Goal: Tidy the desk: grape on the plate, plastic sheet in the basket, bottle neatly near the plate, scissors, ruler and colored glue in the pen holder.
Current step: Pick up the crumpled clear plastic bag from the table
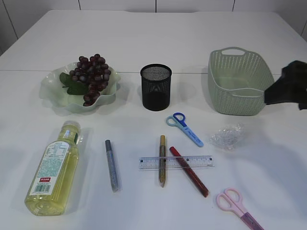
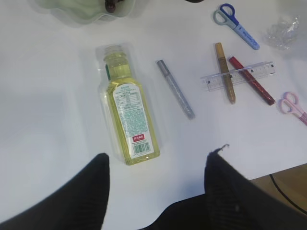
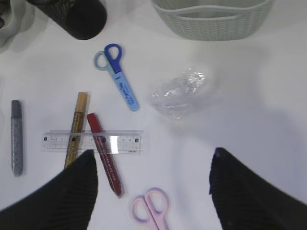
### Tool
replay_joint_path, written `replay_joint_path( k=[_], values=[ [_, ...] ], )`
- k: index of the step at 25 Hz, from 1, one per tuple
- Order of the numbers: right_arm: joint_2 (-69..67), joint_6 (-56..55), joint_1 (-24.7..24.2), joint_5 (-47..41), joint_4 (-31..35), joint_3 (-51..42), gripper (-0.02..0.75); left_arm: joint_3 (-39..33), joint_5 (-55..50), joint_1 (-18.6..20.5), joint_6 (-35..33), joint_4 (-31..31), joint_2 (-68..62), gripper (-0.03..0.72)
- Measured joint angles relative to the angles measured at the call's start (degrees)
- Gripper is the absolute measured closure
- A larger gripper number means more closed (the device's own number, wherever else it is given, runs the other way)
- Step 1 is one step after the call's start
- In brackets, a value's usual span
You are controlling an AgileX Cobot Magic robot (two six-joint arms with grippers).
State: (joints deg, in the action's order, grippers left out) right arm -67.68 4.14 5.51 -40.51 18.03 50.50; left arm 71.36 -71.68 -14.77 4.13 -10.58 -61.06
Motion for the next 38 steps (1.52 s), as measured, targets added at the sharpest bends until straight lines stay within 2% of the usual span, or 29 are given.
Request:
replay_joint_path(
  k=[3,6,18,26,38],
  values=[
    [-4.5,0.0,3.9,3.7,0.0,0.0,0.174,0.0,-0.1,0.0,0.0,-0.5,0.1,0.231],
    [-9.7,0.0,4.9,6.1,-0.4,0.0,0.174,0.0,-0.1,0.0,0.0,-0.8,0.3,0.231],
    [-21.6,2.5,5.0,16.3,-4.0,-0.1,0.174,0.0,-0.1,0.0,0.1,-0.9,0.6,0.231],
    [-22.9,2.8,5.0,17.6,-4.0,-0.1,0.174,0.0,-0.1,0.0,0.1,-0.9,0.6,0.231],
    [-23.0,3.1,5.0,24.9,-4.0,-0.1,0.174,0.0,-0.1,0.0,0.1,-0.9,0.6,0.231]
  ],
)
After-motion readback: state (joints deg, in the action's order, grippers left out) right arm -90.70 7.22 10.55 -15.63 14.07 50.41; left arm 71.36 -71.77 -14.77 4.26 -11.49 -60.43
